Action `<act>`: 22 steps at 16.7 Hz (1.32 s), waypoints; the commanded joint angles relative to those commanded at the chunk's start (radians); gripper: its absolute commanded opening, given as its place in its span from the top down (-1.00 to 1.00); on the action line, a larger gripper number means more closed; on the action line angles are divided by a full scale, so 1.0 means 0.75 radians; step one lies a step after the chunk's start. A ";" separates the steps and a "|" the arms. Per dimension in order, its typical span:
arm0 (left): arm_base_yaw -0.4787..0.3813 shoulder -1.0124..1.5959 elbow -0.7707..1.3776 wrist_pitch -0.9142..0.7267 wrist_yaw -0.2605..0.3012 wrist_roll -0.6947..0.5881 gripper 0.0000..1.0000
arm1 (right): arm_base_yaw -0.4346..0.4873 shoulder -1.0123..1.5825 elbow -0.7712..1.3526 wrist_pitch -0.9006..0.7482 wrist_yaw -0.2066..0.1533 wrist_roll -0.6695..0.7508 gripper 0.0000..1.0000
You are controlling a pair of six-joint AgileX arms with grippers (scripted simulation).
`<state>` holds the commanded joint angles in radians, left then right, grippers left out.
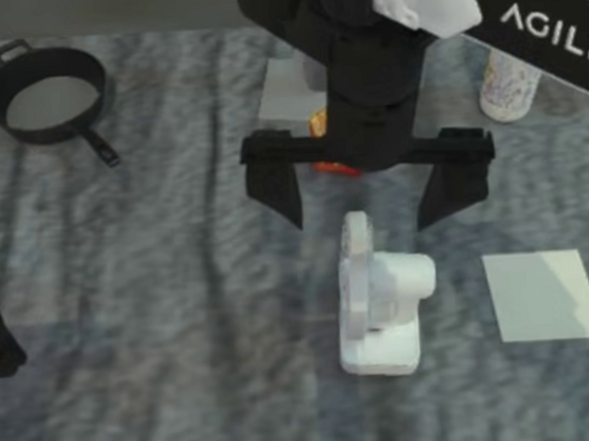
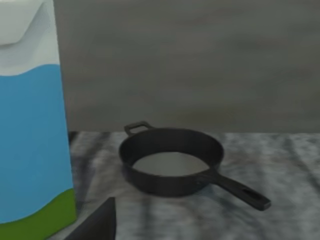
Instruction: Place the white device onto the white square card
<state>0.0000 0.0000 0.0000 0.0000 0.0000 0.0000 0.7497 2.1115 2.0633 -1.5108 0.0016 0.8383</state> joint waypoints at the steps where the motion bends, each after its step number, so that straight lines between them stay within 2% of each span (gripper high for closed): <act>1: 0.000 0.000 0.000 0.000 0.000 0.000 -1.00 | 0.008 0.017 0.019 -0.013 0.000 0.008 -1.00; 7: 0.000 0.000 0.000 0.000 0.000 0.000 -1.00 | 0.004 0.018 0.016 -0.009 -0.001 0.008 -1.00; 14: 0.000 0.000 0.000 0.000 0.000 0.000 -1.00 | 0.011 -0.005 -0.253 0.233 -0.001 0.011 -1.00; 19: 0.000 0.000 0.000 0.000 0.000 0.000 -1.00 | 0.012 -0.006 -0.283 0.263 -0.001 0.012 -1.00; 22: 0.000 0.000 0.000 0.000 0.000 0.000 -1.00 | 0.012 -0.006 -0.283 0.263 -0.001 0.012 -0.55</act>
<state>0.0000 0.0000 0.0000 0.0000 0.0000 0.0000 0.7589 2.1069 1.8509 -1.3136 0.0012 0.8472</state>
